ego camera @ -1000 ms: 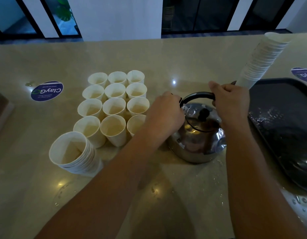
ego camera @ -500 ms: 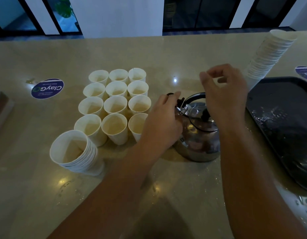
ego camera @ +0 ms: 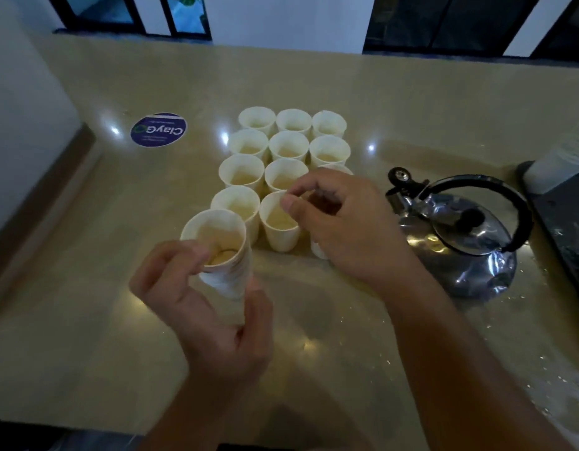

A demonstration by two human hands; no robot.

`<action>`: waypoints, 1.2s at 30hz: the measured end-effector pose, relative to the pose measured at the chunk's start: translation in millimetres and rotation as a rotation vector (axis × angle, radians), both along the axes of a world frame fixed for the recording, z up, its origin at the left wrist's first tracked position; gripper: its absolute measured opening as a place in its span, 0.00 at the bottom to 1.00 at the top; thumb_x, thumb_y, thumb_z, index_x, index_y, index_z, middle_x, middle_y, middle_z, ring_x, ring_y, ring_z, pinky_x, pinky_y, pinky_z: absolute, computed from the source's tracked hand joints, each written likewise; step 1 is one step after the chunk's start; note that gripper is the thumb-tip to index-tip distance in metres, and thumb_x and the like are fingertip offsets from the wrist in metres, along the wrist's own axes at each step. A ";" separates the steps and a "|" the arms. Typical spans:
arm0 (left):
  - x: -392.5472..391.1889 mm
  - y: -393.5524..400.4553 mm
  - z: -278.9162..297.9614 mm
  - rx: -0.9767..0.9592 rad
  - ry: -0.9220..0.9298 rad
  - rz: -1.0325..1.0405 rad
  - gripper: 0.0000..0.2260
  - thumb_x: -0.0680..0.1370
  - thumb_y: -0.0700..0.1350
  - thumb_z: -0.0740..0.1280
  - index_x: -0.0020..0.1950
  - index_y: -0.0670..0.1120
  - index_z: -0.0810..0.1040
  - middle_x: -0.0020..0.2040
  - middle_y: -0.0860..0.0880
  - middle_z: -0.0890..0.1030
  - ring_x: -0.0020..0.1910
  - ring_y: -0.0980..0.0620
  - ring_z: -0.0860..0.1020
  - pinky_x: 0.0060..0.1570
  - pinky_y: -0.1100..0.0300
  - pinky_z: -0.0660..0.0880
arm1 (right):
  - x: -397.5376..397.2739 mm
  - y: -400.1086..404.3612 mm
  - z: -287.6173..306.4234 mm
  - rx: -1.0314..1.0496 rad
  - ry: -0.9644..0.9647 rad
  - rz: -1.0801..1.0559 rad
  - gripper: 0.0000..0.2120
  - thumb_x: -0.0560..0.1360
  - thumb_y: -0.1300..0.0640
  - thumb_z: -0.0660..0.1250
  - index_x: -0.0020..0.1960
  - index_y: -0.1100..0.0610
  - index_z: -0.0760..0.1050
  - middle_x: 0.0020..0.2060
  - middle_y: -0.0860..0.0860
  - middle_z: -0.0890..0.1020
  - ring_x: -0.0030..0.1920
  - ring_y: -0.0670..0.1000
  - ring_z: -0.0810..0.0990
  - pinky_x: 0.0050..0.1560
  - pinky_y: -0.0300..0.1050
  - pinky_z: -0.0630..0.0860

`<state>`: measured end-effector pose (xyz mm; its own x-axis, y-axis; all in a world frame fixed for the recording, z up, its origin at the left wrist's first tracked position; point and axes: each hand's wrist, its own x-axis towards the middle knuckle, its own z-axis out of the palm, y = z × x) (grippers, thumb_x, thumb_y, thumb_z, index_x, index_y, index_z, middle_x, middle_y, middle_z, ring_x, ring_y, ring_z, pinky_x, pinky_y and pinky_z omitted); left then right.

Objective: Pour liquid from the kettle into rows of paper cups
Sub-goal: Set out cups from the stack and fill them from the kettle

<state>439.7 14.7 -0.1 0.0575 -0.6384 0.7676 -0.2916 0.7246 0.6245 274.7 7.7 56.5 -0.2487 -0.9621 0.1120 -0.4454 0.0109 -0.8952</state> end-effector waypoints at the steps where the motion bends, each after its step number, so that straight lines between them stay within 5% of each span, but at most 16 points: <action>1: 4.0 -1.7 -8.2 0.021 0.011 0.040 0.22 0.68 0.40 0.67 0.60 0.44 0.65 0.56 0.35 0.64 0.59 0.45 0.68 0.49 0.44 0.69 | 6.4 -2.0 -2.2 0.012 -0.008 0.014 0.03 0.77 0.48 0.71 0.48 0.47 0.82 0.35 0.46 0.82 0.35 0.45 0.78 0.36 0.41 0.77; 7: 12.4 -10.3 -52.8 0.375 -0.003 0.029 0.44 0.69 0.52 0.75 0.76 0.46 0.52 0.75 0.42 0.57 0.75 0.46 0.63 0.68 0.53 0.68 | 31.0 -7.5 -12.5 0.098 0.029 0.052 0.08 0.75 0.43 0.71 0.49 0.46 0.81 0.34 0.43 0.82 0.36 0.41 0.79 0.38 0.38 0.76; 10: 4.5 -15.3 -54.2 0.512 0.073 -0.090 0.53 0.66 0.44 0.82 0.75 0.59 0.46 0.74 0.70 0.56 0.73 0.66 0.62 0.67 0.69 0.67 | 34.4 -9.6 -18.0 0.164 0.078 0.020 0.11 0.73 0.38 0.71 0.51 0.43 0.80 0.39 0.41 0.83 0.41 0.40 0.81 0.44 0.43 0.81; 12: 1.3 -19.6 -56.4 0.497 0.022 -0.083 0.56 0.65 0.41 0.81 0.74 0.64 0.42 0.68 0.80 0.55 0.69 0.72 0.63 0.65 0.72 0.67 | 34.7 -10.4 -19.5 0.189 0.092 0.010 0.13 0.72 0.37 0.72 0.51 0.43 0.79 0.41 0.40 0.83 0.43 0.40 0.81 0.46 0.45 0.83; 15: 2.1 -25.2 -58.8 0.477 0.009 -0.069 0.49 0.67 0.46 0.79 0.73 0.70 0.48 0.68 0.71 0.63 0.69 0.60 0.69 0.65 0.65 0.72 | 31.7 -10.7 -20.6 0.206 0.112 0.000 0.11 0.72 0.39 0.73 0.49 0.43 0.79 0.42 0.40 0.83 0.43 0.40 0.82 0.48 0.47 0.83; 18: 5.5 -27.0 -63.2 0.478 -0.018 -0.029 0.44 0.67 0.43 0.81 0.72 0.60 0.56 0.67 0.58 0.68 0.67 0.54 0.73 0.62 0.56 0.77 | 27.3 -10.6 -20.5 0.211 0.089 0.006 0.07 0.74 0.44 0.73 0.48 0.45 0.79 0.42 0.41 0.84 0.43 0.42 0.83 0.49 0.49 0.83; 24: 13.1 -28.1 -57.8 0.395 -0.250 0.052 0.39 0.65 0.55 0.80 0.69 0.60 0.62 0.64 0.58 0.70 0.63 0.54 0.72 0.54 0.36 0.77 | 13.4 -10.3 -20.7 0.286 0.213 -0.006 0.03 0.74 0.51 0.73 0.45 0.46 0.79 0.40 0.41 0.82 0.42 0.42 0.80 0.45 0.43 0.79; 28: 15.8 -32.0 -57.3 0.299 -0.387 0.030 0.36 0.66 0.61 0.74 0.69 0.50 0.66 0.63 0.52 0.72 0.60 0.49 0.73 0.57 0.43 0.72 | 7.8 -9.4 -21.2 0.322 0.209 -0.006 0.03 0.72 0.54 0.74 0.42 0.48 0.80 0.37 0.42 0.82 0.40 0.43 0.81 0.42 0.43 0.79; 36: 20.7 -35.3 -53.9 0.310 -0.443 -0.028 0.37 0.65 0.61 0.73 0.69 0.50 0.66 0.64 0.46 0.76 0.61 0.46 0.76 0.60 0.51 0.66 | 4.9 -7.2 -18.1 0.277 0.152 -0.016 0.02 0.72 0.56 0.75 0.42 0.51 0.83 0.35 0.44 0.82 0.38 0.44 0.81 0.42 0.43 0.80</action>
<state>460.4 -20.6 -54.0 -0.2485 -0.8357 0.4897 -0.5588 0.5366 0.6323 279.6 0.5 38.5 -0.2643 -0.9574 -0.1164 -0.5718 0.2528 -0.7805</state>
